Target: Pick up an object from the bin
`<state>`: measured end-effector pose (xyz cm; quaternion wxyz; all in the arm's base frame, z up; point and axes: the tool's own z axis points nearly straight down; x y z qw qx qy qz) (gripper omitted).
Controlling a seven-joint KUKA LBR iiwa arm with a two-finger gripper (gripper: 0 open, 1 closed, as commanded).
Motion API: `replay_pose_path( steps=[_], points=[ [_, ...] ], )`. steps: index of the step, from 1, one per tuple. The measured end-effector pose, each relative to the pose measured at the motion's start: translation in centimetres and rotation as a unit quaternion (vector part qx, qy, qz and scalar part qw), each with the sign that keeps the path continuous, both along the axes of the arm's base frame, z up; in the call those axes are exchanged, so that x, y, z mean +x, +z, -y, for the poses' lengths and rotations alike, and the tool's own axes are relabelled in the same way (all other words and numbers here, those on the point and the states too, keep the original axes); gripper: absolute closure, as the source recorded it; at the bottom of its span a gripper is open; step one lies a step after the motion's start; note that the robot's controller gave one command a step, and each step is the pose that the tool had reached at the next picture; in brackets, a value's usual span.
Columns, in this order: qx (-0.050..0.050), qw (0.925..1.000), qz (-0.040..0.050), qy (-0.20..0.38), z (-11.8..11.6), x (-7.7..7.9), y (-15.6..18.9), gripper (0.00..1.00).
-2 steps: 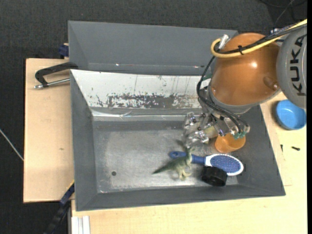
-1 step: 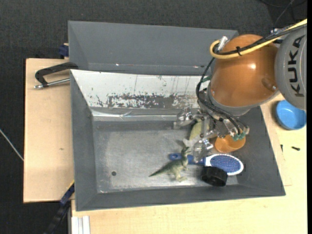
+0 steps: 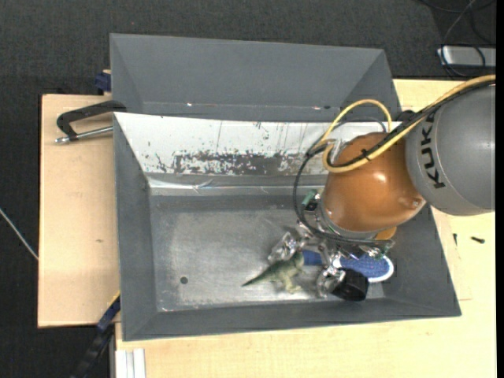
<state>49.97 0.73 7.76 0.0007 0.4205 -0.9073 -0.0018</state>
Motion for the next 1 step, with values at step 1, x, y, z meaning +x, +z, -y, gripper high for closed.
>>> replay_pose_path(
  steps=[1],
  points=[
    [-0.001, 1.0, 0.0014, -0.001, 0.15, 0.1, 0.15, 1.0]
  ],
)
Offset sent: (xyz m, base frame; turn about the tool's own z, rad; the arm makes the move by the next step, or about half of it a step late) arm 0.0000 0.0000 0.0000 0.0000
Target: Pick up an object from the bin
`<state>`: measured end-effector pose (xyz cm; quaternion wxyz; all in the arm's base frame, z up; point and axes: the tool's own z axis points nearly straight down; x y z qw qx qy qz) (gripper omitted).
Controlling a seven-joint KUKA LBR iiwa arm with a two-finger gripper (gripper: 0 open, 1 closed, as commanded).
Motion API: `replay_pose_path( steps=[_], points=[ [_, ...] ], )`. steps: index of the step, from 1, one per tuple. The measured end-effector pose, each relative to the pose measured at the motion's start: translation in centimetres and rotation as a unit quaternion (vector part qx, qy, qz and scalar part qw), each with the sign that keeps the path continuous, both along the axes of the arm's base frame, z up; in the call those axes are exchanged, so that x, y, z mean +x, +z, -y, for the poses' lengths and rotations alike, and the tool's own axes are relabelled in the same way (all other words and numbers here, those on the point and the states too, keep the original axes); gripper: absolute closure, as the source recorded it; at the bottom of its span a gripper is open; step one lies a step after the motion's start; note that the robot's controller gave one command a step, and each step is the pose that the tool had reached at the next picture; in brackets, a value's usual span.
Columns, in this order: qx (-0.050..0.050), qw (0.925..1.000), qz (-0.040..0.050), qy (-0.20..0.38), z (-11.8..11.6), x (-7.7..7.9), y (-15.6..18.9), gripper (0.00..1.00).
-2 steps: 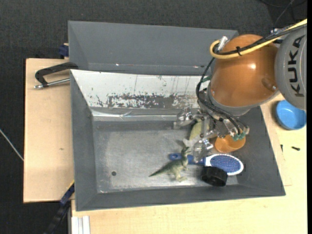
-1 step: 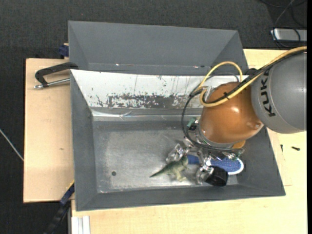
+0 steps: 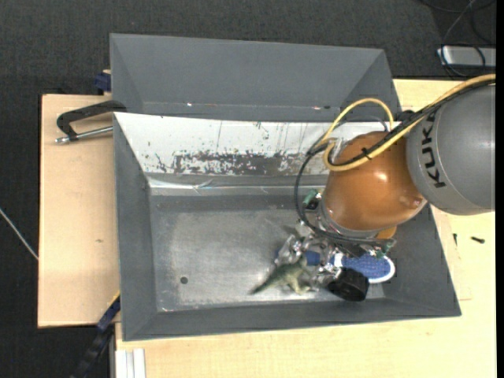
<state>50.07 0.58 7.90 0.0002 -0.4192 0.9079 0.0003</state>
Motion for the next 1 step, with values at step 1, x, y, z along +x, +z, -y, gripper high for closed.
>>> replay_pose_path(
  steps=[1],
  points=[
    [0.0, 0.9998, 0.0073, -0.018, 1.35, 1.45, 13.48, 1.0]
  ],
)
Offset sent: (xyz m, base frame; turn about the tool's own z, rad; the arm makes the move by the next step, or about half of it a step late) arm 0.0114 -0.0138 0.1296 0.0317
